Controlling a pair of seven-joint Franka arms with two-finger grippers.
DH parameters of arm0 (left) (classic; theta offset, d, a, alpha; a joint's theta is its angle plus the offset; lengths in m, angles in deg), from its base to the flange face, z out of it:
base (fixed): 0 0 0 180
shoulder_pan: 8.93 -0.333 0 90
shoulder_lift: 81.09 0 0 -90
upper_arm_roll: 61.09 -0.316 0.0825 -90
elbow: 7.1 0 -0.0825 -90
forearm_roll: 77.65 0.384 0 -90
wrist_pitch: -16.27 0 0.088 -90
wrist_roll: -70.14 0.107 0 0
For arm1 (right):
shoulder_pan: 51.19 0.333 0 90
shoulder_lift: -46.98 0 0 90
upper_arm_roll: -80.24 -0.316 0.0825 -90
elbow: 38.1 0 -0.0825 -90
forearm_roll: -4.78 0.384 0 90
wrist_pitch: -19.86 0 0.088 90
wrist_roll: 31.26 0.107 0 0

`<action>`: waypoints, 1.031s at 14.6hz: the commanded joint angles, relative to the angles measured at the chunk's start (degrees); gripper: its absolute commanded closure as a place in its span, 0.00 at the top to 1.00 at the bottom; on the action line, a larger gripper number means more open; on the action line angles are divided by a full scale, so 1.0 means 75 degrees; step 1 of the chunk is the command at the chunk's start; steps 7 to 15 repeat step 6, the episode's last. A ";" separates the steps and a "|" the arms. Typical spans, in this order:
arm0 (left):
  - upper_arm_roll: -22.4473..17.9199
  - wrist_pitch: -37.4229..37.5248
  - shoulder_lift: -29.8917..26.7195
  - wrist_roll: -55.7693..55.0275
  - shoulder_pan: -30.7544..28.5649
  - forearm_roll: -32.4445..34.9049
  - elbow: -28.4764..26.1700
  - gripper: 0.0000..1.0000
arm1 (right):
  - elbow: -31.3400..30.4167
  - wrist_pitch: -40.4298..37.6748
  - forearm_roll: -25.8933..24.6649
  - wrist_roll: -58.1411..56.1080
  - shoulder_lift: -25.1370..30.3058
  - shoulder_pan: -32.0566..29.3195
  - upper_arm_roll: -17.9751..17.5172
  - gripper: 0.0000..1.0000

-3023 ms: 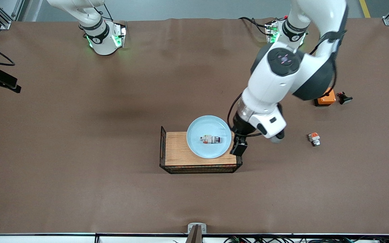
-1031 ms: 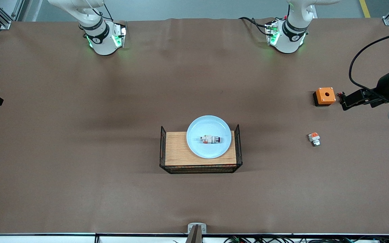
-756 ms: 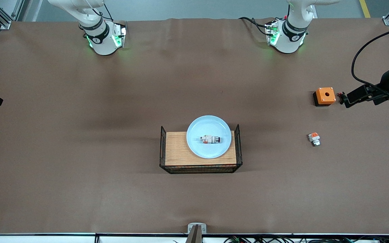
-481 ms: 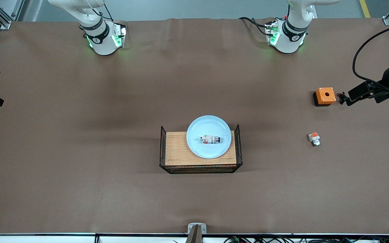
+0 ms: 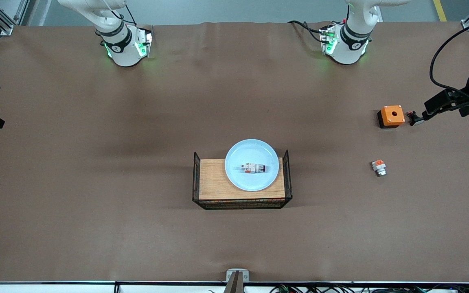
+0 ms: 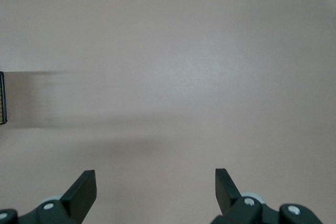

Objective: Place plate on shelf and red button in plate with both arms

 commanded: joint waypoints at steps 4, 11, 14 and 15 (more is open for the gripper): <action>0.0041 0.0230 -0.0064 0.0153 0.0026 0.0107 0.0048 1.00 | 0.0087 0.0004 -0.0045 0.0018 -0.0025 -0.0131 -0.0114 1.00; 0.0041 0.0230 -0.0052 0.0153 0.0037 0.0107 0.0094 1.00 | 0.0087 0.0004 -0.0045 0.0018 -0.0025 -0.0131 -0.0114 1.00; 0.0041 0.0230 -0.0052 0.0153 0.0037 0.0107 0.0094 1.00 | 0.0087 0.0004 -0.0045 0.0018 -0.0025 -0.0131 -0.0114 1.00; 0.0041 0.0230 -0.0052 0.0153 0.0037 0.0107 0.0094 1.00 | 0.0087 0.0004 -0.0045 0.0018 -0.0025 -0.0131 -0.0114 1.00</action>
